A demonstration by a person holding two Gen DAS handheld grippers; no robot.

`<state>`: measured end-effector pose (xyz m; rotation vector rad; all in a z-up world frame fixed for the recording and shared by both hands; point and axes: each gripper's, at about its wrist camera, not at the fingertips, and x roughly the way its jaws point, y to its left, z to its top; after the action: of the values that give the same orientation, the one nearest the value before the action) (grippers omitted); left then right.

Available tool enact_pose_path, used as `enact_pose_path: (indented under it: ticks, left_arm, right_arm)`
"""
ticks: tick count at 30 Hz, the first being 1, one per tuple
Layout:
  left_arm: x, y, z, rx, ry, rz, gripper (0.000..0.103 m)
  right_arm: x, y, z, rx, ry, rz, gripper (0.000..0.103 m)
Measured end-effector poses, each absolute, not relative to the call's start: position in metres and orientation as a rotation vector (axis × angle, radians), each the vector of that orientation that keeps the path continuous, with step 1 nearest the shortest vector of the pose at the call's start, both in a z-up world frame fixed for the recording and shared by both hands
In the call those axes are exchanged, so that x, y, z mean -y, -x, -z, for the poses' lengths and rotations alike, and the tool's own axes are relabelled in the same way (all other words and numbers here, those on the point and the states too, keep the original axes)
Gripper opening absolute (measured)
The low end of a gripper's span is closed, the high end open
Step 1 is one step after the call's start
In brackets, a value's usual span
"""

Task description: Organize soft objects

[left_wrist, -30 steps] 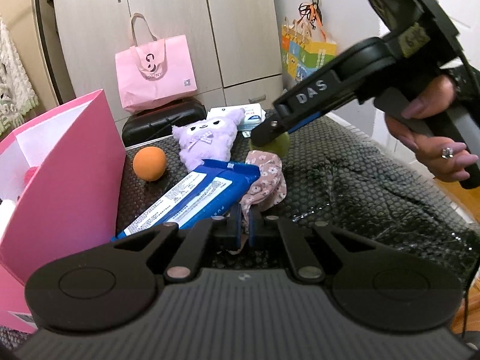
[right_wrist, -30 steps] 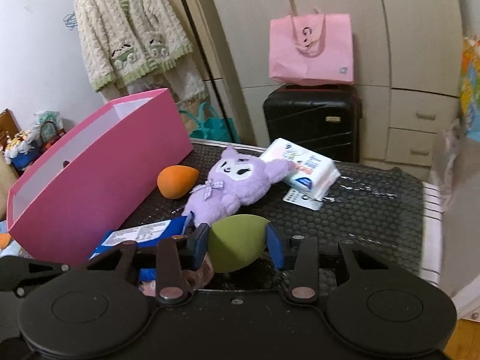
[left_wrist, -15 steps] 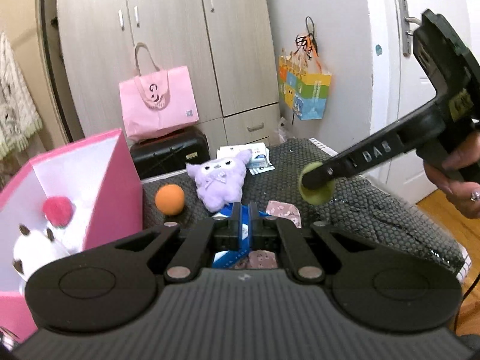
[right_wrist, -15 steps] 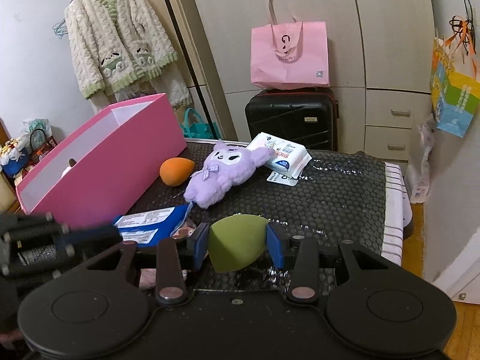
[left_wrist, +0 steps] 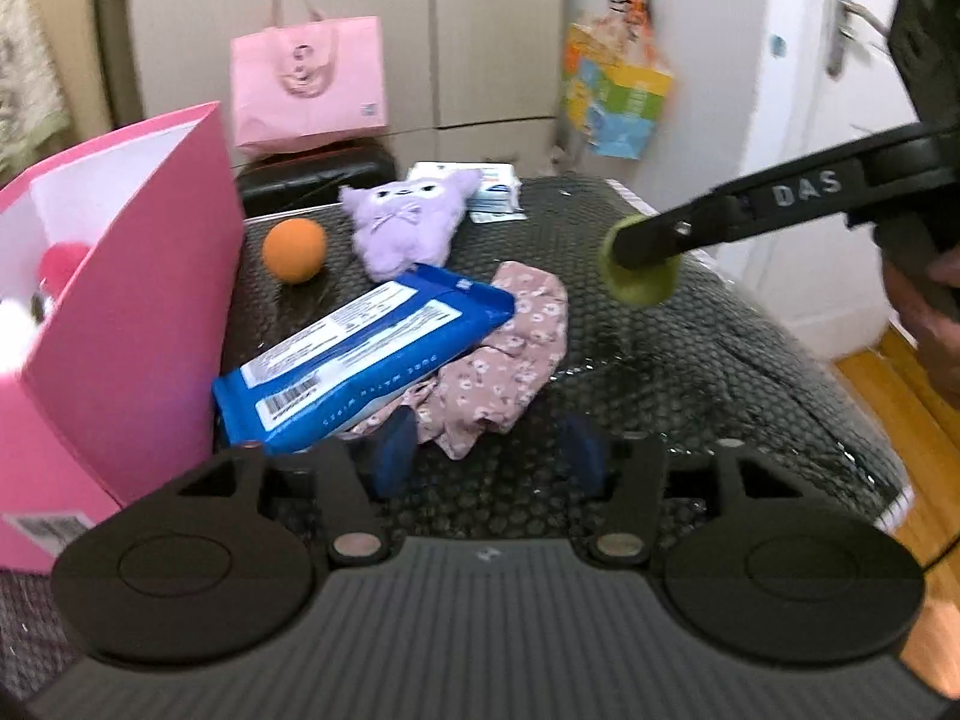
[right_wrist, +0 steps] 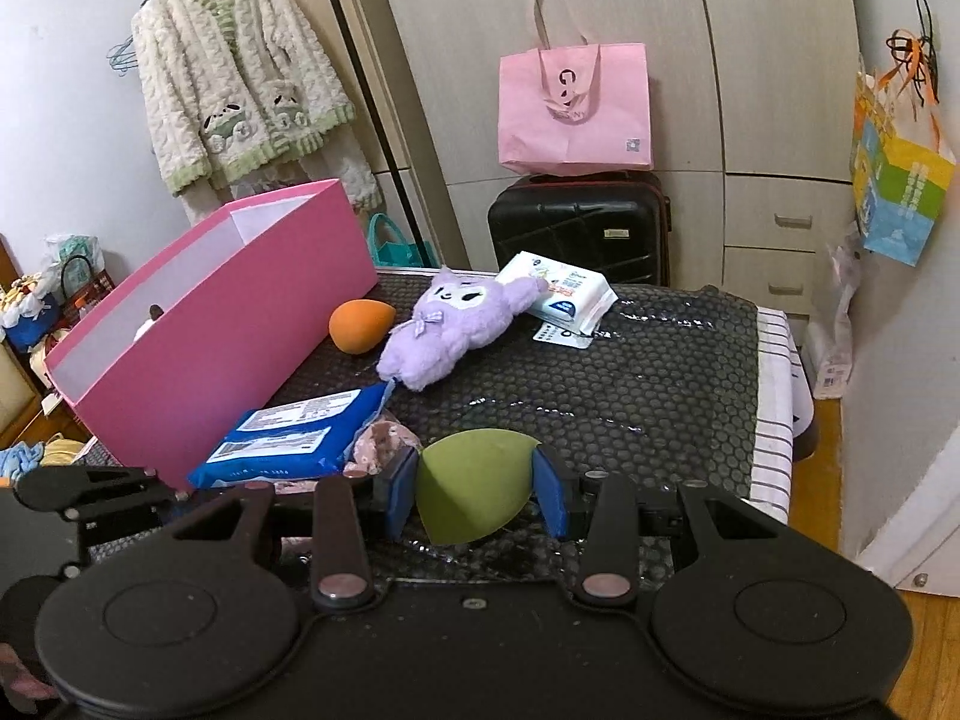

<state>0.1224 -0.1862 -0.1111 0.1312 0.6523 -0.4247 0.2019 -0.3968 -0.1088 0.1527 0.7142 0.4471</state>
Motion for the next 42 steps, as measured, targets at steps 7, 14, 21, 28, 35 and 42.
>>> enact_pose_path:
  ticks: [7, 14, 21, 28, 35, 42]
  left_arm:
    - [0.198, -0.119, 0.113, -0.575, -0.164, 0.338, 0.084]
    - [0.199, -0.131, 0.117, -0.621, -0.107, 0.319, 0.068]
    - [0.19, -0.136, 0.122, -0.624, -0.092, 0.275, 0.01]
    - [0.18, -0.128, 0.112, -0.571, -0.086, 0.294, 0.008]
    - [0.163, -0.119, 0.089, -0.571, -0.095, 0.349, 0.007]
    - [0.143, -0.111, 0.067, -0.59, -0.094, 0.403, 0.006]
  right_arm:
    - [0.395, -0.203, 0.112, -0.718, -0.145, -0.463, 0.047]
    - [0.398, -0.205, 0.114, -0.707, -0.156, -0.466, 0.048]
    - [0.4, -0.201, 0.118, -0.708, -0.157, -0.473, 0.048]
    - [0.395, -0.191, 0.119, -0.706, -0.149, -0.487, 0.048]
    - [0.389, -0.174, 0.115, -0.712, -0.152, -0.495, 0.048]
    - [0.378, -0.155, 0.116, -0.755, -0.139, -0.487, 0.048]
